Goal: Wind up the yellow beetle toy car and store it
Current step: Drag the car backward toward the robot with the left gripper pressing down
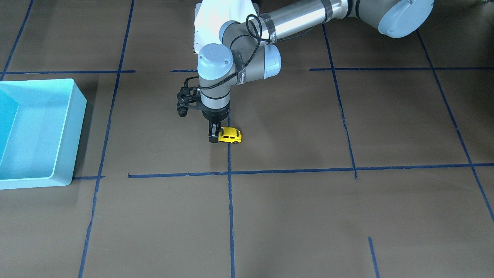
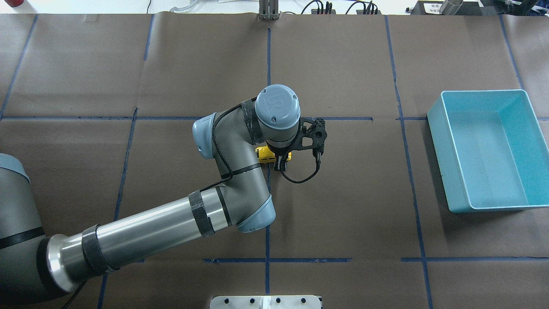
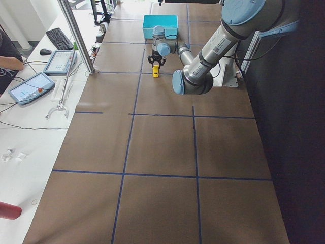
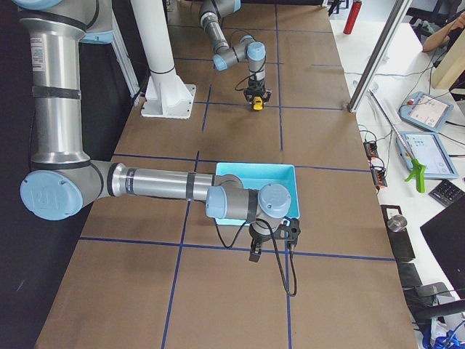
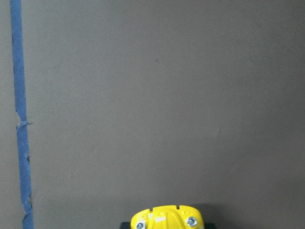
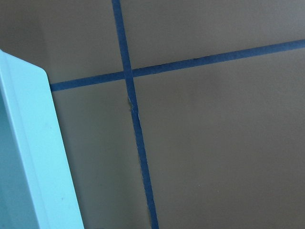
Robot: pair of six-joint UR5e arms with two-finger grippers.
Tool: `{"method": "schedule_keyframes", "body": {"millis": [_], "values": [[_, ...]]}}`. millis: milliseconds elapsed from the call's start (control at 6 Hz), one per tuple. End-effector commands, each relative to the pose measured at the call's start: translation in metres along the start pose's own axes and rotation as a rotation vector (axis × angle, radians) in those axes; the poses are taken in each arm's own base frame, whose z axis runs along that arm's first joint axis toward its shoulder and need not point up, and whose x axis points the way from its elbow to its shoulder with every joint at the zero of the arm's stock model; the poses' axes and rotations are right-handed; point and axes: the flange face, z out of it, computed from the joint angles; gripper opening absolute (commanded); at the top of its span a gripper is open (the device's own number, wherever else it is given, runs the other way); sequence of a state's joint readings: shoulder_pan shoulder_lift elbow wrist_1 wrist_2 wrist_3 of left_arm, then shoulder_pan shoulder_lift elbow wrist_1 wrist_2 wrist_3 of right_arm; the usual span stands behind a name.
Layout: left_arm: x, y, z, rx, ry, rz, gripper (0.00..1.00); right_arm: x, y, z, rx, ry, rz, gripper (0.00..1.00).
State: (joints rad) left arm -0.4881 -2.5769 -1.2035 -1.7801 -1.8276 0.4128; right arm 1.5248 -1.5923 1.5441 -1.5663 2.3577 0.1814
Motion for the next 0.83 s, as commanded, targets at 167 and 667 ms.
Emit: {"method": "schedule_keyframes", "body": {"millis": [167,667], "values": [[0.0014,0.0044,0.0018,0.014,0.030,-0.004,0.00,-0.0008,0.0000,-0.0007,0.002,0.000,-0.002,1.00],[-0.0013,0.0090,-0.0006,0.050,0.090,-0.013,0.00,-0.0030,0.0001,-0.0038,0.007,-0.003,-0.005,1.00]]}}
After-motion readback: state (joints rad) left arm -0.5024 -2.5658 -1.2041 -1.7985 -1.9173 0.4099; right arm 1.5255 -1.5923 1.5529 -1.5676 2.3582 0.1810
